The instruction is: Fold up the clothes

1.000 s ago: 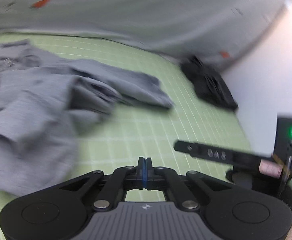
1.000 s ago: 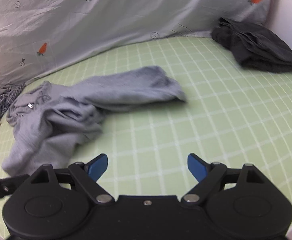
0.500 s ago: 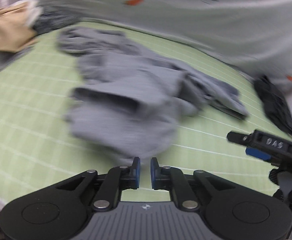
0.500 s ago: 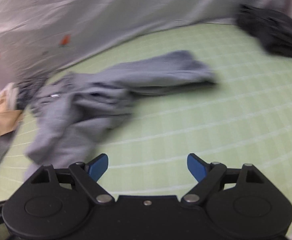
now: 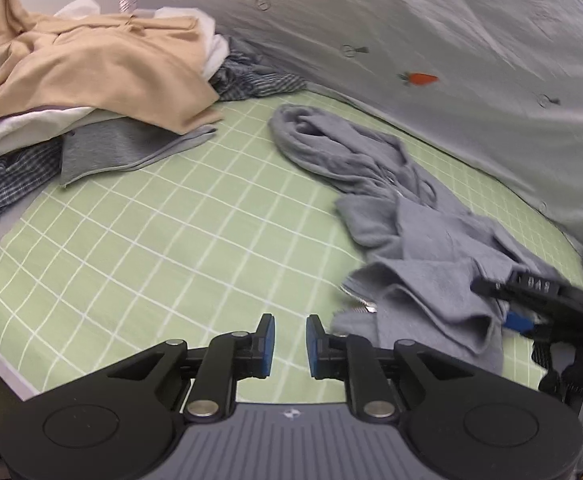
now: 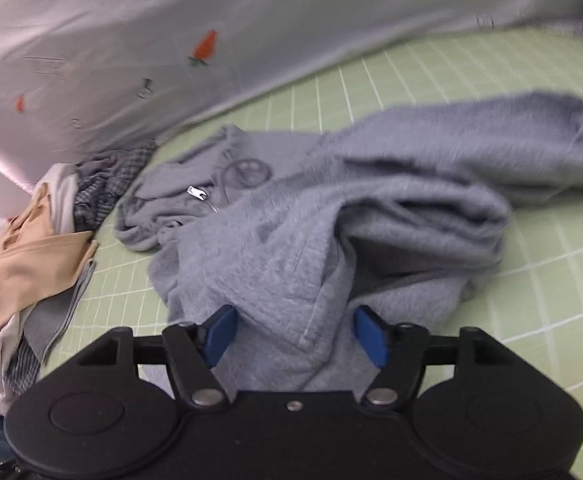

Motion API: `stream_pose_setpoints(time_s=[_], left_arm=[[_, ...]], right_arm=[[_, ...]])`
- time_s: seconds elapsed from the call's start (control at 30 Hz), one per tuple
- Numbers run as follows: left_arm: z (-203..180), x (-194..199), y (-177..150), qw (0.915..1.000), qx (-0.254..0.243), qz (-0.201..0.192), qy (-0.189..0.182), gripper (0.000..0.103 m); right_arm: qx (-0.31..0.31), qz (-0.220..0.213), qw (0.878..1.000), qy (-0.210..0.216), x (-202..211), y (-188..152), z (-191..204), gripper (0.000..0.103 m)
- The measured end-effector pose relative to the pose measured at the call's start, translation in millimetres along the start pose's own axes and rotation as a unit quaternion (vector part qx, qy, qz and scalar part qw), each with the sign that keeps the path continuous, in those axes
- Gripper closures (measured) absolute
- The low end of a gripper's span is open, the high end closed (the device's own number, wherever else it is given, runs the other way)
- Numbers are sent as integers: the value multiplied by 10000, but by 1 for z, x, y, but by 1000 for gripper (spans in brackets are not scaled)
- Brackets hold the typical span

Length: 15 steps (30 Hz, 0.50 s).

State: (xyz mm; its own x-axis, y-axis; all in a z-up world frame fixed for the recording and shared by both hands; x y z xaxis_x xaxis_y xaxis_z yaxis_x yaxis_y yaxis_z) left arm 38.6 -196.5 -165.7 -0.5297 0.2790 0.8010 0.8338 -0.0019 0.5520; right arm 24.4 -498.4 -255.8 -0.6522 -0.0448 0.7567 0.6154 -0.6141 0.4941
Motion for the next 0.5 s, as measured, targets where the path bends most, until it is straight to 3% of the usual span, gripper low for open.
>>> stream_pose_setpoints(time_s=[0.07, 0.17, 0.23, 0.37, 0.5], left_arm=[[1, -7, 10, 9999, 78, 24, -68, 85], [-13, -17, 21, 9997, 26, 94, -240, 85], [-29, -25, 24, 9993, -151, 130, -321, 85], [-70, -39, 14, 9972, -572, 240, -407, 85], [-103, -47, -9, 9958, -523, 467, -596, 85]], right_arm=[[198, -85, 9997, -134, -1, -1, -1, 74], [332, -285, 9989, -146, 21, -1, -11, 87], [368, -449, 9981, -203, 42, 0, -21, 89], [706, -886, 9911, -703, 93, 3, -55, 90], [1001, -959, 9810, -1359, 134, -2, -110, 90]])
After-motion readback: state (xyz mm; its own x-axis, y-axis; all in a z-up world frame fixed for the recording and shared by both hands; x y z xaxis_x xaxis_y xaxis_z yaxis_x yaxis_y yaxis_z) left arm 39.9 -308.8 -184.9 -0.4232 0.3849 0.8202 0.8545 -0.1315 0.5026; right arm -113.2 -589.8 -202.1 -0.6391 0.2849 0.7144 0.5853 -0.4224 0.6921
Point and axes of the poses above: each gripper's, at about its wrist camera, not at the fingertips, and x roughly against the way its jaws point, z to its left, y to its top, the point moved 6 cm from there along -x, roughly the way its jaws point, and after that the axes turned 2 degrees about -z, right-handed, at the moved point
